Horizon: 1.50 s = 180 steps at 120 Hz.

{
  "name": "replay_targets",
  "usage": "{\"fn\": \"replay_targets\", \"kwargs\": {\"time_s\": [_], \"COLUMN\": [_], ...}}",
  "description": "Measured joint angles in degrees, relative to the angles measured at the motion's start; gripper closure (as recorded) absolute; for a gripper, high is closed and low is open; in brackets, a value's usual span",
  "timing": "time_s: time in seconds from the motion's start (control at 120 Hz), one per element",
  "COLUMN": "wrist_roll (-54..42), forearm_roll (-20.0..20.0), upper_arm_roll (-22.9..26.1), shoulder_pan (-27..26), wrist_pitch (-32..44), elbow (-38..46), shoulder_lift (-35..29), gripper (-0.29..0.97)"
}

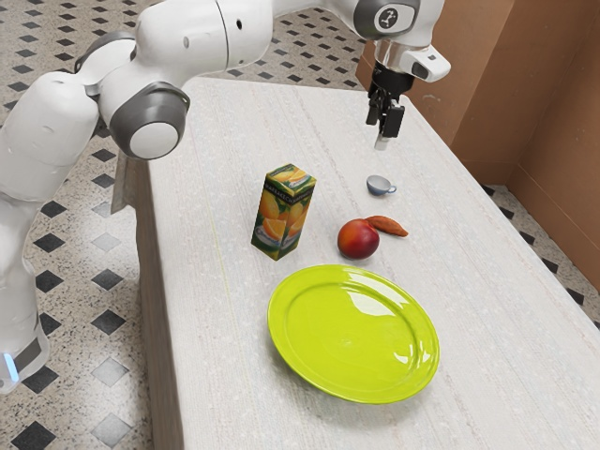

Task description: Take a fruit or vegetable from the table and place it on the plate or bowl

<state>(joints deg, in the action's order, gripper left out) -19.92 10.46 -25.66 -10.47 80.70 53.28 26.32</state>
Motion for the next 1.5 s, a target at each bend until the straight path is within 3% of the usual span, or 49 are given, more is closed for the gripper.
{"fn": "replay_targets", "kwargs": {"time_s": [0.342,0.45,0.567,0.725,0.883,1.183,1.5], "wrist_roll": [0.1,0.2,0.6,1.1,1.3,1.2,-4.6], "forearm_roll": [0.0,-1.0,-1.7,-1.8,-1.6,-1.5,-1.9], "upper_arm_roll": [0.1,0.6,0.2,0.5,7.0,13.0,14.5], "shoulder_pan": [0.0,-2.1,-2.1,1.9,8.6,11.3,11.6], "wrist_pitch": [0.1,1.0,4.9,12.3,17.2,22.8,18.9], "elbow": [0.2,0.2,0.3,-0.5,-3.7,-4.2,-4.2], "shoulder_lift": [-0.1,-0.9,2.7,8.7,14.7,18.2,19.5], "gripper": [0.00,0.00,0.00,0.00,0.00,0.00,0.00]}}
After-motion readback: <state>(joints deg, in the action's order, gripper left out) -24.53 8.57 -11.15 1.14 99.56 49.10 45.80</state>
